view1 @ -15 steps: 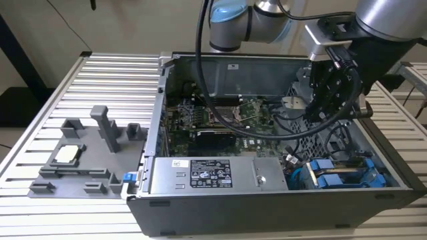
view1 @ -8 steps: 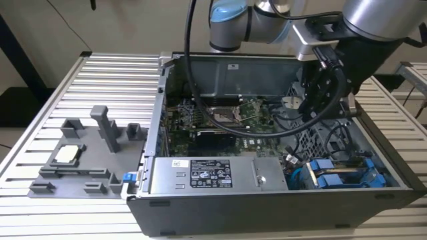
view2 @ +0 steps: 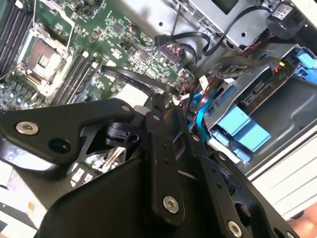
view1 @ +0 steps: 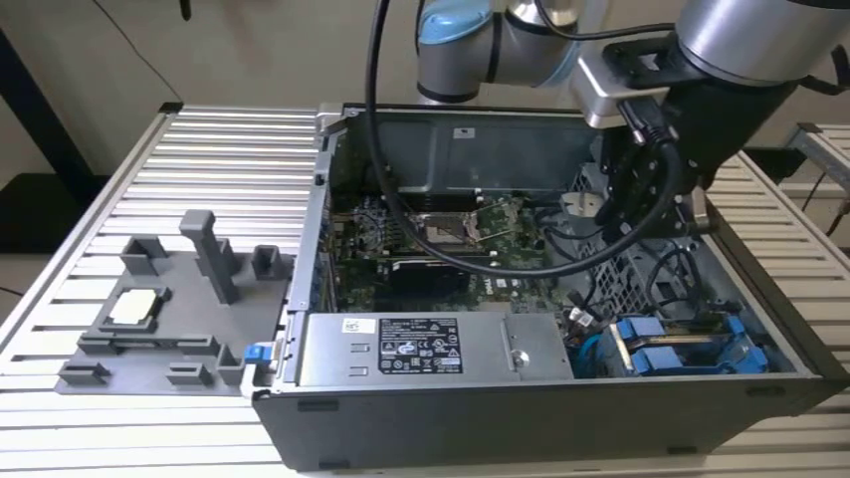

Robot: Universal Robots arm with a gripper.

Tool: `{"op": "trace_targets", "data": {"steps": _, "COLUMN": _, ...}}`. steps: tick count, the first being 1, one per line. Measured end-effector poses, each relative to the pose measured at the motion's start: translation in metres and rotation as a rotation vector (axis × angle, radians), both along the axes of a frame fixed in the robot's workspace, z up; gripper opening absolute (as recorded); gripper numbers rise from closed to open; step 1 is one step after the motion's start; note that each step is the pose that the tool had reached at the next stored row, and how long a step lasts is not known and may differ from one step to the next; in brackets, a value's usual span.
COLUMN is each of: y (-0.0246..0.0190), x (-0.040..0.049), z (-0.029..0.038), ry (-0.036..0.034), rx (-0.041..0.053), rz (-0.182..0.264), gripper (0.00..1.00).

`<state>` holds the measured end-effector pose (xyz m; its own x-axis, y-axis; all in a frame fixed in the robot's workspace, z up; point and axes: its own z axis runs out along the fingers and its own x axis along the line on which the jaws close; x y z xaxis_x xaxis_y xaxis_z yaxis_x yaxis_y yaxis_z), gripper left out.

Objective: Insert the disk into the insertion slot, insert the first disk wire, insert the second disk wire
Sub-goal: 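Insert the first disk wire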

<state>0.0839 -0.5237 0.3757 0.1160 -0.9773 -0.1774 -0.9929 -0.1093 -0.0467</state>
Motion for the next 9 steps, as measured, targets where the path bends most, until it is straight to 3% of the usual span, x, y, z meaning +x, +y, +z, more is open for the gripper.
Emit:
{"op": "trace_targets", "data": {"steps": 2, "y": 0.0002, "x": -0.0016, "z": 0.0001, "ry": 0.0, "rx": 0.0052, "rz": 0.0, "gripper": 0.27}}
{"op": "trace_targets", "data": {"steps": 6, "y": 0.0007, "x": -0.0049, "z": -0.0009, "ry": -0.003, "rx": 0.006, "rz": 0.001, "gripper": 0.27}}
{"op": "trace_targets", "data": {"steps": 9, "y": 0.0007, "x": -0.005, "z": -0.0024, "ry": -0.0099, "rx": 0.0058, "rz": 0.005, "gripper": 0.27}}
